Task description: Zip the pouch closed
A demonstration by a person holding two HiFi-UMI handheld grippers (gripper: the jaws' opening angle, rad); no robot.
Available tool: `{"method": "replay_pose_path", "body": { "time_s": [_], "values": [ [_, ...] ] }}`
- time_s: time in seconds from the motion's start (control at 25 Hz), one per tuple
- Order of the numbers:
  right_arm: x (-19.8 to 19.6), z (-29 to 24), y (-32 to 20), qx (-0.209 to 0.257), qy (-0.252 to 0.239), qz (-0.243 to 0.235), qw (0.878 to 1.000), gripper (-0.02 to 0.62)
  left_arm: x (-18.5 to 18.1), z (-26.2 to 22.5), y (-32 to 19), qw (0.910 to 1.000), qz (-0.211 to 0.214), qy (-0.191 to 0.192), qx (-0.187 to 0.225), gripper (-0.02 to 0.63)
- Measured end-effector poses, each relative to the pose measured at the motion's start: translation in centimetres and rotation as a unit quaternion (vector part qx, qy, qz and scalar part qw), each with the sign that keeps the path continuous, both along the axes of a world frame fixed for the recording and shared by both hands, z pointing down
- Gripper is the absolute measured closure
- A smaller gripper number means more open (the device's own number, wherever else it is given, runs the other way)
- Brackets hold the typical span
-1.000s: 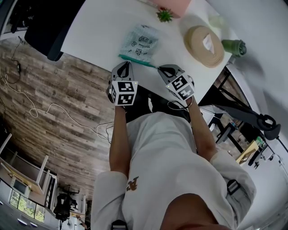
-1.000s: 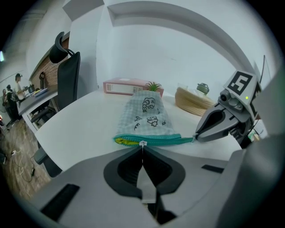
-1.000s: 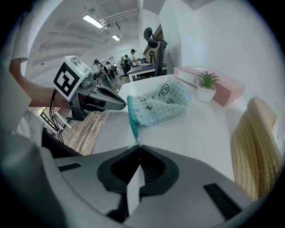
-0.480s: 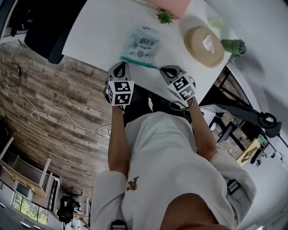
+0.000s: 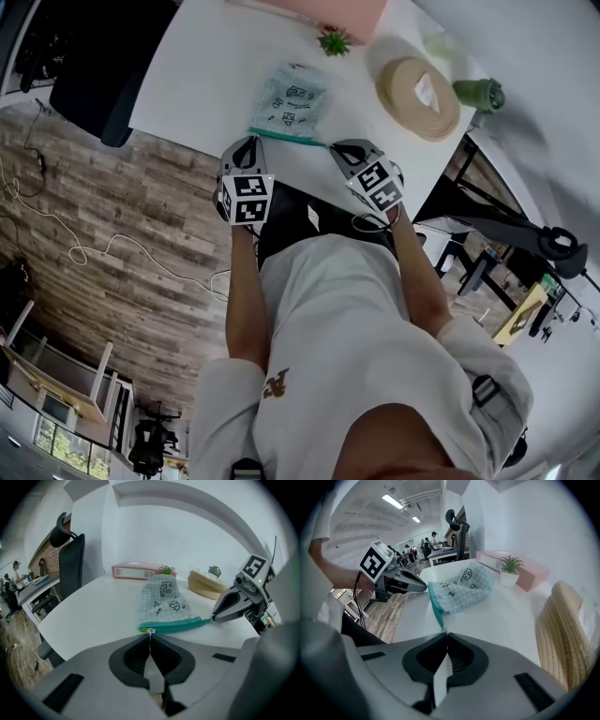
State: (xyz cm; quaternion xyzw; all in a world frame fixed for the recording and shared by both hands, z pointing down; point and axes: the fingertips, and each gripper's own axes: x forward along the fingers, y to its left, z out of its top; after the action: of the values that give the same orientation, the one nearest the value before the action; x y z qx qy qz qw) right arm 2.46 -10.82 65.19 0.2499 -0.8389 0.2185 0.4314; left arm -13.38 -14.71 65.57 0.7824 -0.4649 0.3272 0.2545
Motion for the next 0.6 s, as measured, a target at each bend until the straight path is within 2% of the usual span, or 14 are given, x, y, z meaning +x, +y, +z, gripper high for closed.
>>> {"method": "replay_pose_path", "body": {
  "time_s": [0.4,0.48,0.6],
  "values": [
    [-0.1,0.5,0.0,0.040,0.020,-0.007,0.999,0.575,-0.2,0.4,0.1,0.9999,-0.006,0.003,0.009,0.598],
    [0.2,0.4,-0.1,0.049,0.021,-0.006,0.999,0.544,-0.2,0.2,0.3,0.9999,-0.009,0.006,0.011,0.560],
    [0.0,-1.2,-0.7,0.072,-0.007,0.008,0.997,0.511,-0.1,-1.0,0.6,0.9995,-0.013,0.011,0.027,0.518]
  ]
}}
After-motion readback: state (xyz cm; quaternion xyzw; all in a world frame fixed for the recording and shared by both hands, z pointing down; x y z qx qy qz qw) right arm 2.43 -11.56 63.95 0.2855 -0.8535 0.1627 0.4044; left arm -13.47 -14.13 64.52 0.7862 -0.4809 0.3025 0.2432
